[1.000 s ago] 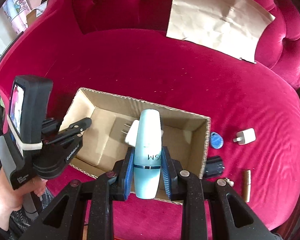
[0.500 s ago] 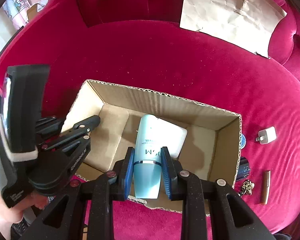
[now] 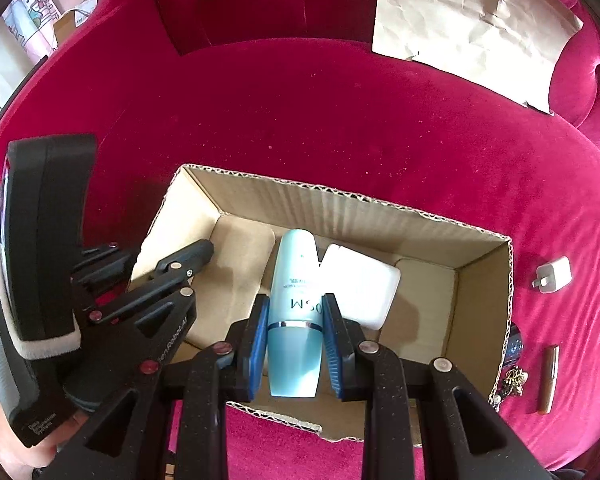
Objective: Organize rigid objects
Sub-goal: 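Open the right gripper to release the tube in the box, then withdraw the right gripper from the box toward the remaining items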
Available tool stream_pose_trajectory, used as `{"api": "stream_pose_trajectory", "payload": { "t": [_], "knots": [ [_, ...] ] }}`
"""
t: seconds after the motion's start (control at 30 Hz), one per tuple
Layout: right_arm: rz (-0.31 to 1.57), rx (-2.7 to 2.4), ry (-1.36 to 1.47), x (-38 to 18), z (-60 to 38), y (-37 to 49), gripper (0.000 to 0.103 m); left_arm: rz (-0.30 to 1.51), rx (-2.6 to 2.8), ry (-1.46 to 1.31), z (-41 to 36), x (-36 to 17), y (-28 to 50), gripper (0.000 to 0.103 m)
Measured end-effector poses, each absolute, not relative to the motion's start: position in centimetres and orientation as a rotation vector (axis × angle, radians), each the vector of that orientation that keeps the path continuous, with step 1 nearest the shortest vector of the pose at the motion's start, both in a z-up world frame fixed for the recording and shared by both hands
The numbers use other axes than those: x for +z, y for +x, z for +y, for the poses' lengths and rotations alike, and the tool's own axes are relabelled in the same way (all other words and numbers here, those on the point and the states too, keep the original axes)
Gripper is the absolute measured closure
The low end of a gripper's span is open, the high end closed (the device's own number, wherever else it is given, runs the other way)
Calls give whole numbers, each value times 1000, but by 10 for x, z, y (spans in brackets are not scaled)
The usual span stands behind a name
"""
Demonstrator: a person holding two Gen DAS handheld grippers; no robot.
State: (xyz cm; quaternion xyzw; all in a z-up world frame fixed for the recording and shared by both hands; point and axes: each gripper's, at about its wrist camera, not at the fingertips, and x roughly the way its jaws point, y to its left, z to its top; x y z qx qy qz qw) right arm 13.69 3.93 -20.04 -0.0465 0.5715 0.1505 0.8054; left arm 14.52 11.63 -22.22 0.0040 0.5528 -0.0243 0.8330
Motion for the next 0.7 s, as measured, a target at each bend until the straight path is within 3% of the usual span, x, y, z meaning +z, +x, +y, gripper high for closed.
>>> {"api": "stream_pose_trajectory", "payload": {
  "t": [0.17,0.2,0.3,0.6,0.7],
  "knots": [
    [1230,336,-91,-201,38,139,75,1171,-51,9,116,-222,145,96],
    [1230,329,-92,-202,37,140,64,1170,-51,9,116,-222,145,96],
    [1220,278,-102,-203,29,145,47,1171,-50,9,115,-223,144,96],
    [1178,213,-152,-200,13,146,9,1173,-51,-2,114,-223,143,96],
    [1170,219,-146,-198,7,147,0,1172,-52,3,117,-223,143,96]
  ]
}}
